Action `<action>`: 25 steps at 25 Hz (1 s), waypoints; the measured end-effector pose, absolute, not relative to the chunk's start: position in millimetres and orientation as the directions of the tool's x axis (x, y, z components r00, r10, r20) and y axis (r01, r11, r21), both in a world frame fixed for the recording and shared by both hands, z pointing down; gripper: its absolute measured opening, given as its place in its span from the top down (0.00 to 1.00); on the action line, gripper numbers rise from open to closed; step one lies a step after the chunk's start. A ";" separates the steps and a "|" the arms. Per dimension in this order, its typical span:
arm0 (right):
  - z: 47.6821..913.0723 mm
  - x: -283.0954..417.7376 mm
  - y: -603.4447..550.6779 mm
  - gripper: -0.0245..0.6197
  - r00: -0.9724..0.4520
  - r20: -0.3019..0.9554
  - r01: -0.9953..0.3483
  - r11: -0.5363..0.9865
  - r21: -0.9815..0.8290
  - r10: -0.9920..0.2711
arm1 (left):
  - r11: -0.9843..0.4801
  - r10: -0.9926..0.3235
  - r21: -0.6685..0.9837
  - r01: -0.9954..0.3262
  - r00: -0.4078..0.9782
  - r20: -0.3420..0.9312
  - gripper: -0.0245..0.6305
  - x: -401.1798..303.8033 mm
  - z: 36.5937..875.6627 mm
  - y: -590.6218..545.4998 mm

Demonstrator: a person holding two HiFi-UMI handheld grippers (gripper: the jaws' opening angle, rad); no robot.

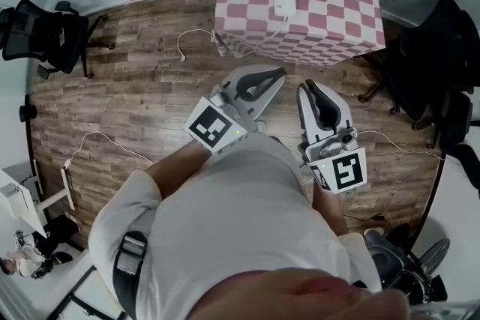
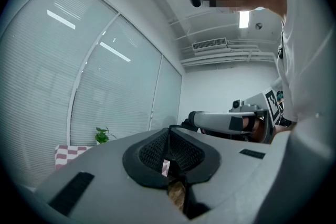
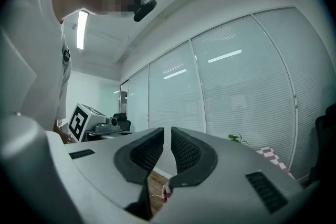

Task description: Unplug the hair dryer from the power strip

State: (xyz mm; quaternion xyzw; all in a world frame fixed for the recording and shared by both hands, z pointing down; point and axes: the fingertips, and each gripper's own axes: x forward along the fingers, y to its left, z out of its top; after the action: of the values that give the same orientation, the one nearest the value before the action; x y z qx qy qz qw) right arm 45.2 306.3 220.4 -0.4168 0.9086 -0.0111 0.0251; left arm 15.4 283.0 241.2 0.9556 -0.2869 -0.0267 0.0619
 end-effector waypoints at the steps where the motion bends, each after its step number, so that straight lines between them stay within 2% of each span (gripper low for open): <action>1: 220.8 45.1 299.2 0.91 -0.650 -0.033 -0.758 0.651 -0.041 -0.759 | -0.828 -0.551 0.135 -0.544 0.835 -0.015 0.90 15.1 241.1 276.0; 25: 224.2 25.9 136.8 0.91 -0.598 -0.002 -0.801 0.598 -0.027 -0.802 | -0.849 -0.510 0.161 -0.504 0.860 -0.001 0.90 -3.1 253.9 116.1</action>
State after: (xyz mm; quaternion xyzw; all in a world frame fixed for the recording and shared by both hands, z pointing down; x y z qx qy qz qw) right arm 25.9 136.8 224.2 -0.4484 0.8937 -0.0117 0.0072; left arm -3.1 116.1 253.9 0.9612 -0.2638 -0.0216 0.0779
